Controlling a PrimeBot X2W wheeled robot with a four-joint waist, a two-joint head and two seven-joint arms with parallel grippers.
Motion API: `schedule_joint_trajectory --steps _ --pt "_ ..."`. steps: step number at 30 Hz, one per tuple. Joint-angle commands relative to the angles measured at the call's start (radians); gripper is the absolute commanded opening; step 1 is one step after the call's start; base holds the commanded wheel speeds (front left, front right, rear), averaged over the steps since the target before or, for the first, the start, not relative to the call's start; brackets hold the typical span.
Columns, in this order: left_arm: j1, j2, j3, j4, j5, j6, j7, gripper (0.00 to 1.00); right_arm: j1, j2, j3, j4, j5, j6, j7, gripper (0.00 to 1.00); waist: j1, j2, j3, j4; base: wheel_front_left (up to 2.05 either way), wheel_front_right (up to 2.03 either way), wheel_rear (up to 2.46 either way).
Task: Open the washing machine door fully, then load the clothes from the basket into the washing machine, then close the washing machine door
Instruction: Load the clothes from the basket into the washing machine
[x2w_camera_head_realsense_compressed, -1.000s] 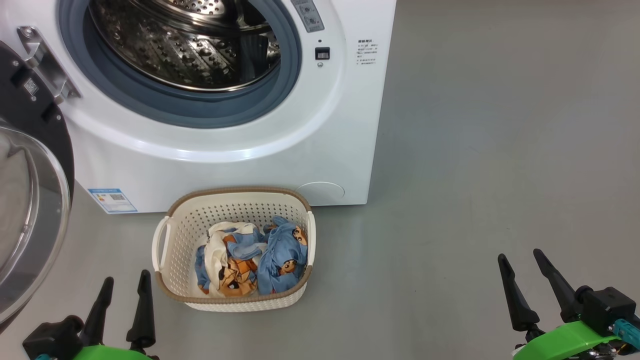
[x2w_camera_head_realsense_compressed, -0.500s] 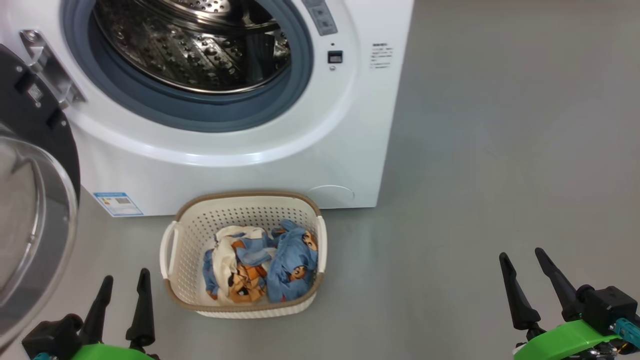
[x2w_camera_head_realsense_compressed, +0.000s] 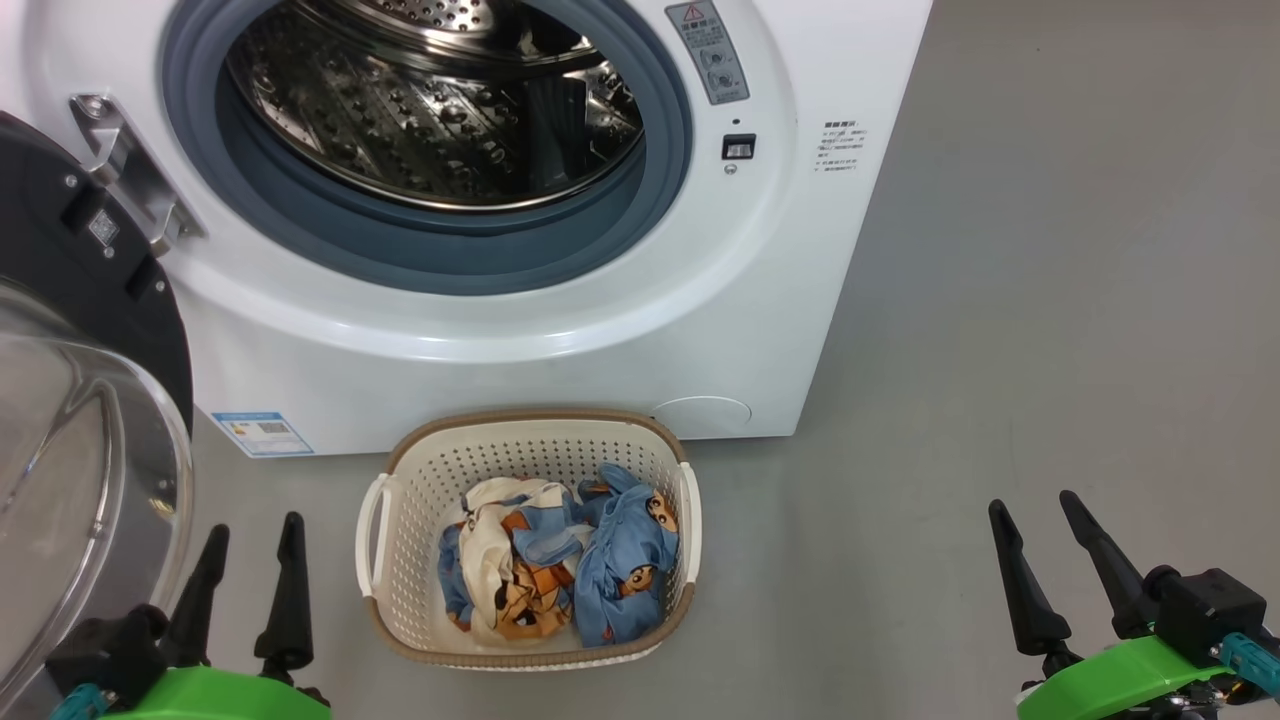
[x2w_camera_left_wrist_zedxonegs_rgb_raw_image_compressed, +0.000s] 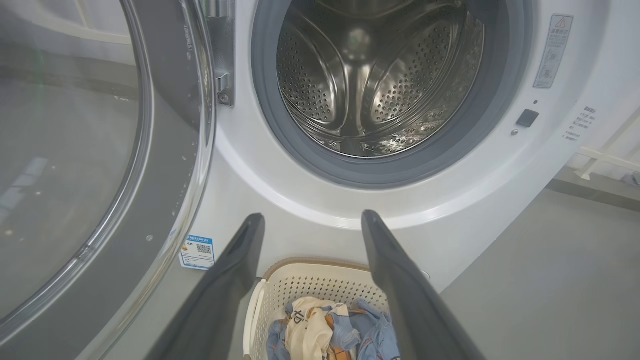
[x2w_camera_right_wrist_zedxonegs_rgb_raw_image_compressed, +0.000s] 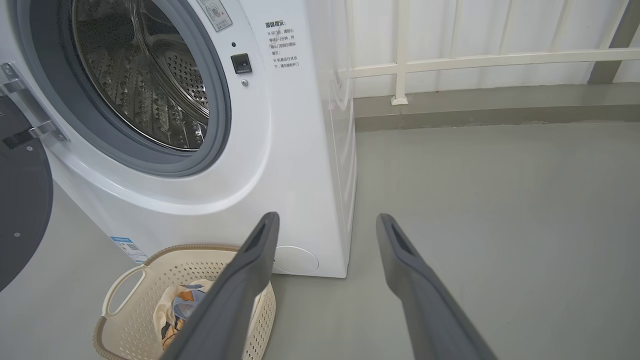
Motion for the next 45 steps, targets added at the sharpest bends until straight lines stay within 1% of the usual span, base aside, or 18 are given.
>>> schedule_joint_trajectory --steps 1,16,22,31,37,45 --pt "-0.036 0.022 0.025 -0.027 -0.005 -0.002 -0.006 1.00 -0.031 -0.010 0.022 -0.022 -0.005 0.010 -0.012 1.00 0.0000 0.0000 0.002 -0.001 0.00 0.00 0.00" --pt "-0.040 0.018 -0.024 0.029 -0.017 -0.002 -0.006 1.00 -0.041 0.001 0.026 -0.028 -0.005 0.010 -0.012 1.00 0.0000 0.0000 0.026 -0.012 0.00 0.00 0.00" --pt "-0.059 0.012 -0.079 0.088 -0.034 -0.002 -0.006 1.00 -0.062 0.014 0.030 -0.035 -0.007 0.010 -0.012 1.00 0.0000 0.0000 0.070 -0.029 0.00 0.00 0.00" --pt "-0.176 0.002 -0.148 0.262 -0.027 -0.002 -0.006 1.00 -0.117 0.040 0.037 -0.040 -0.014 0.010 -0.012 1.00 0.0000 0.0000 0.183 -0.054 0.00 0.00 0.00" --pt "-0.302 -0.011 -0.174 0.401 -0.030 -0.002 -0.006 1.00 -0.165 0.056 0.049 -0.045 -0.021 0.010 -0.012 1.00 0.0000 0.0000 0.272 -0.076 0.00 0.00 0.00" --pt "-0.489 -0.002 -0.268 0.592 -0.056 -0.002 -0.006 1.00 -0.247 0.078 0.080 -0.056 -0.026 0.010 -0.012 1.00 0.0000 0.0000 0.401 -0.122 0.00 0.00 0.00"
